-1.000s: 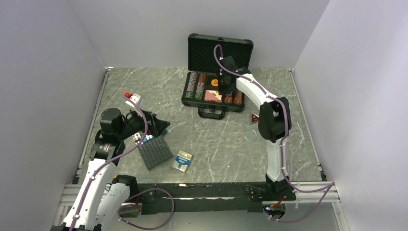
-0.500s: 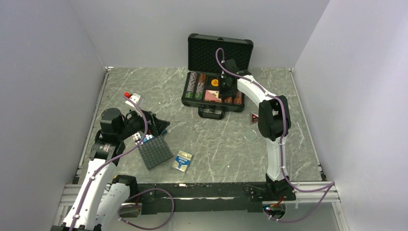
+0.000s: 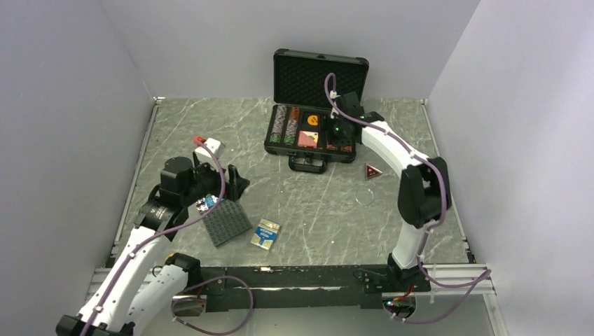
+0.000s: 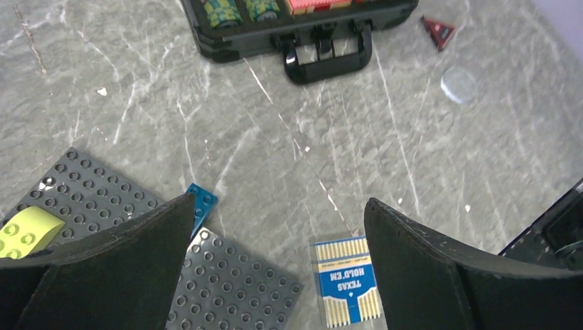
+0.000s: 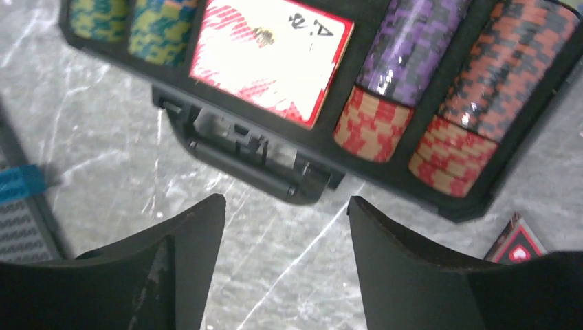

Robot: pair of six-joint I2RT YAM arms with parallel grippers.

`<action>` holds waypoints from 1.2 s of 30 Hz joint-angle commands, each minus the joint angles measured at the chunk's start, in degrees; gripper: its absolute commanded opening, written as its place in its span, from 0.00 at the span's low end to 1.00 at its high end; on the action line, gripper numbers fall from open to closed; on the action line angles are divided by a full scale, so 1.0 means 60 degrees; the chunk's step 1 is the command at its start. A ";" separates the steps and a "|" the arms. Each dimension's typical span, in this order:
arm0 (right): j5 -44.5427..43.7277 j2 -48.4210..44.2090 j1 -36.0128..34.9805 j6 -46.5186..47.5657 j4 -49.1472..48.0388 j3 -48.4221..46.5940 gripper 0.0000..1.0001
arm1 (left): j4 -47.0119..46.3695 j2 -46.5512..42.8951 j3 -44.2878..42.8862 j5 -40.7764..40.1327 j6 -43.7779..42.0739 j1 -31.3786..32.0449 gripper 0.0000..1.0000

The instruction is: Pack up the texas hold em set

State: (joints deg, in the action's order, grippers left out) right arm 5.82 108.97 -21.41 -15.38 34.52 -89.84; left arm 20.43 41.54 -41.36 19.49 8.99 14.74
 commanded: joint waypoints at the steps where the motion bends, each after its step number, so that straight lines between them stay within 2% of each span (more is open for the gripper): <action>1: 0.0489 -0.1850 0.0199 0.0141 -0.1348 0.1352 0.73 | 0.0711 0.0188 -0.0401 -0.2197 -0.0483 0.1278 0.97; 4: 0.0678 -0.2868 0.0366 0.0041 -0.1800 0.2442 0.79 | 0.1029 0.0436 -0.0461 -0.3034 -0.0214 0.2324 0.96; 7: 0.0670 -0.3815 0.0545 0.0014 -0.2038 0.3464 0.83 | 0.1263 0.0819 -0.0434 -0.4047 0.0425 0.3979 0.95; 11: 0.0692 -0.4982 0.0645 0.0130 -0.2226 0.4446 0.87 | 0.0510 0.1556 0.0282 -0.4935 0.1306 0.5979 0.97; 15: 0.0790 -0.5703 0.0703 0.0300 -0.2346 0.5163 0.90 | -0.0013 0.2743 0.0485 -0.5339 0.1365 0.7237 0.99; 22: 0.1085 -0.6227 0.0741 0.0243 -0.2487 0.5844 0.90 | -0.0728 0.3858 0.0906 -0.5322 0.1611 0.7449 0.99; 31: 0.1131 -0.6334 0.0753 0.0226 -0.2431 0.6054 0.90 | -0.0424 0.5187 0.0757 -0.6031 0.2180 0.7431 0.99; 36: 0.1081 -0.6291 0.0756 0.0199 -0.2402 0.6040 0.90 | -0.0358 0.5205 0.0884 -0.6227 0.2223 0.7431 0.99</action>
State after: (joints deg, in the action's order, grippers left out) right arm 12.08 72.66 -17.17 -14.48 21.98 -53.08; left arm 18.76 73.45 -35.83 -15.42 20.88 59.22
